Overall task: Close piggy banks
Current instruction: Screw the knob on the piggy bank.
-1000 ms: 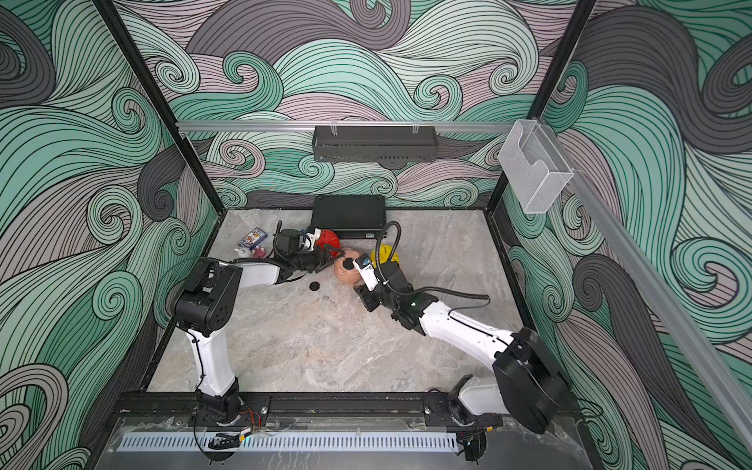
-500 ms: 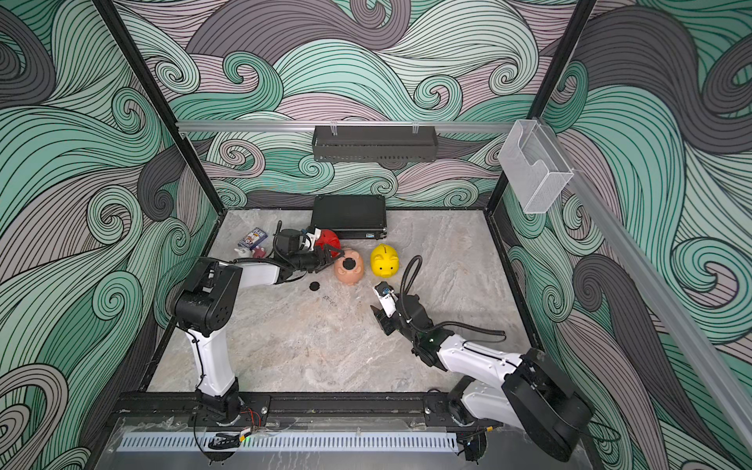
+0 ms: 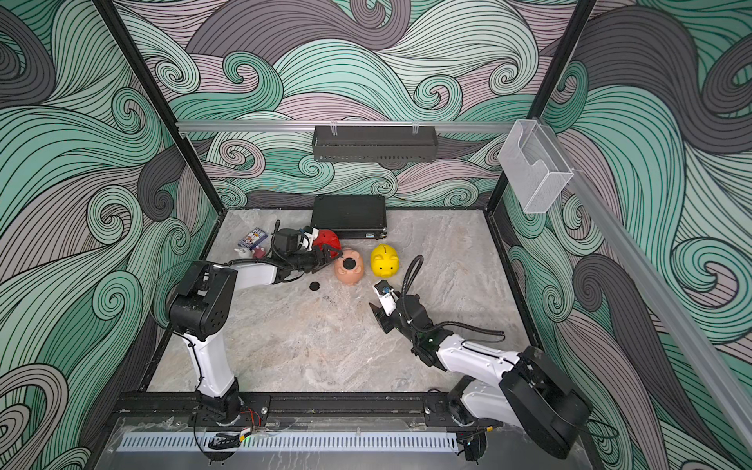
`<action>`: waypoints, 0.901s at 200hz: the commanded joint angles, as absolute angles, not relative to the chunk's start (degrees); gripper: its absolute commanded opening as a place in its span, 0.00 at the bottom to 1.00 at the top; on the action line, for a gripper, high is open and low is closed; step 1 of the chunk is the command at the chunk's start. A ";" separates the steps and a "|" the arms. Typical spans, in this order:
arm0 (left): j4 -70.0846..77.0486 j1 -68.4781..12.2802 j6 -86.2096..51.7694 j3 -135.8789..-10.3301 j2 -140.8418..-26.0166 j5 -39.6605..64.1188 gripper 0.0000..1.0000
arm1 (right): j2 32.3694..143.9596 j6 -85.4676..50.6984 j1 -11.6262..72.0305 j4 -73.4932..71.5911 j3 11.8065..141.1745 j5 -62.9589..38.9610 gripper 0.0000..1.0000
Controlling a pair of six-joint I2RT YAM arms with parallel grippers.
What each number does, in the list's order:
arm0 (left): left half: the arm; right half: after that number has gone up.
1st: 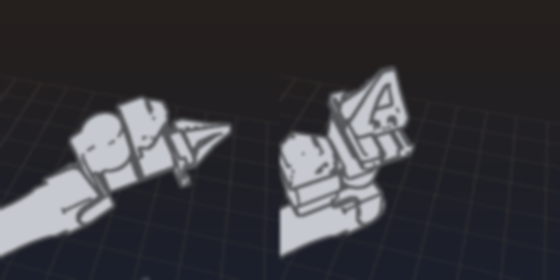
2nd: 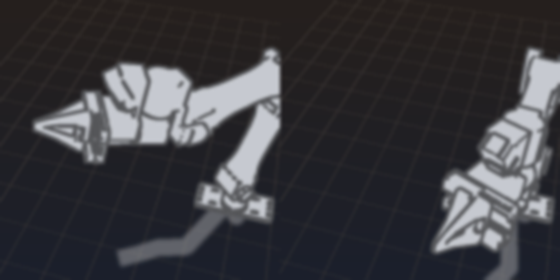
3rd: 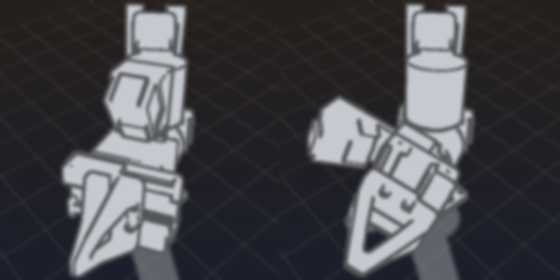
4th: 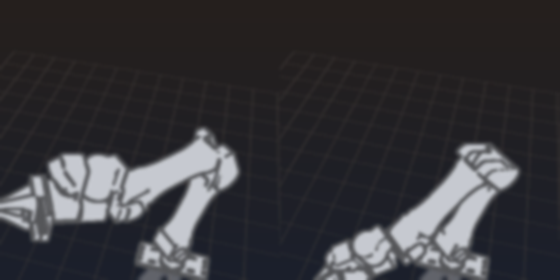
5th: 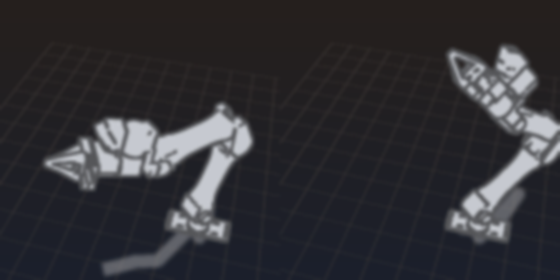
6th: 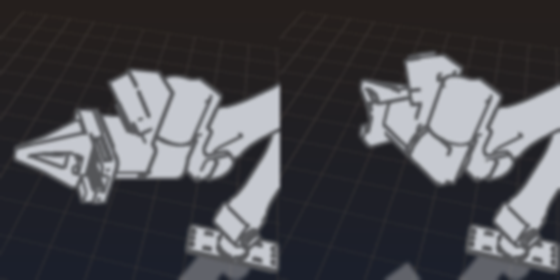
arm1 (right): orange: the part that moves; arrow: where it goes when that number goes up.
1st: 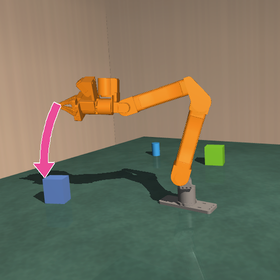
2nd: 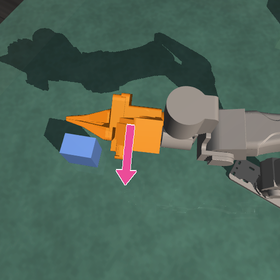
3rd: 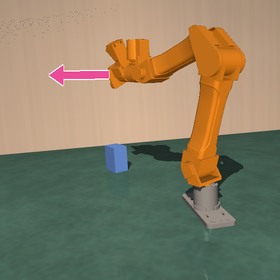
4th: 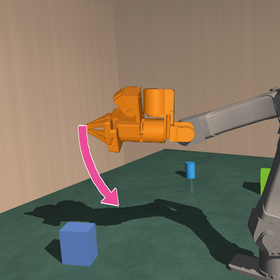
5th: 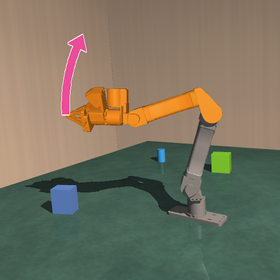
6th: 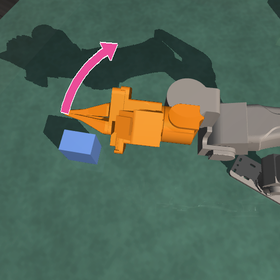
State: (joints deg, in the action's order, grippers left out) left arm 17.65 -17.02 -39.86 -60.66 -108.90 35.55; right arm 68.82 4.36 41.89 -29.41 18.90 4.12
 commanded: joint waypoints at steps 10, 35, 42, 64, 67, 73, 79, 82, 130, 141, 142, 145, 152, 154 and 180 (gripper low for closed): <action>12.73 -17.36 -36.75 -59.04 -102.69 30.97 0.84 | 69.07 4.60 41.86 -30.31 19.25 5.06 0.56; 9.55 -17.67 -35.21 -57.57 -98.61 27.52 0.87 | 68.50 4.49 41.84 -30.53 18.91 5.48 0.56; 9.09 -17.80 -34.99 -56.89 -97.33 26.89 0.87 | 68.40 4.40 41.89 -30.82 18.75 5.72 0.56; 6.99 -18.14 -33.73 -54.61 -92.58 24.42 0.88 | 67.98 4.30 41.84 -31.29 18.28 5.85 0.56; 6.86 -18.18 -33.59 -54.18 -91.76 23.95 0.90 | 68.02 4.31 41.90 -31.26 18.28 5.81 0.56; 6.12 -18.36 -33.09 -53.38 -90.06 23.17 0.92 | 67.80 4.30 41.85 -31.35 18.14 5.87 0.56; 5.36 -18.48 -32.53 -52.70 -88.32 22.31 0.92 | 67.62 4.29 41.92 -31.46 18.03 5.90 0.56; 4.91 -18.58 -32.21 -52.22 -87.42 21.68 0.92 | 67.46 4.29 41.90 -31.48 17.90 5.89 0.55; -0.43 -21.22 -25.62 -40.56 -66.08 -1.06 0.90 | 64.67 3.69 41.84 -30.76 17.07 7.37 0.56; -1.05 -21.59 -24.23 -37.63 -60.67 -6.43 0.90 | 63.65 3.05 41.76 -29.49 17.18 7.65 0.56; -1.05 -21.56 -24.07 -37.36 -60.26 -6.69 0.90 | 63.65 3.05 41.76 -29.49 17.18 7.65 0.56; -1.10 -21.64 -23.72 -36.57 -58.89 -8.12 0.90 | 63.29 2.93 41.75 -29.23 17.13 7.65 0.56; -1.47 -21.76 -23.10 -34.97 -55.91 -11.17 0.90 | 62.23 2.66 41.66 -28.55 16.98 7.60 0.55; -1.77 -21.77 -23.02 -34.61 -55.11 -12.02 0.90 | 61.94 2.53 41.66 -28.32 16.90 7.55 0.56; -2.54 -21.90 -19.97 -28.92 -45.60 -20.47 0.90 | 56.39 2.69 41.23 -25.22 16.52 8.52 0.56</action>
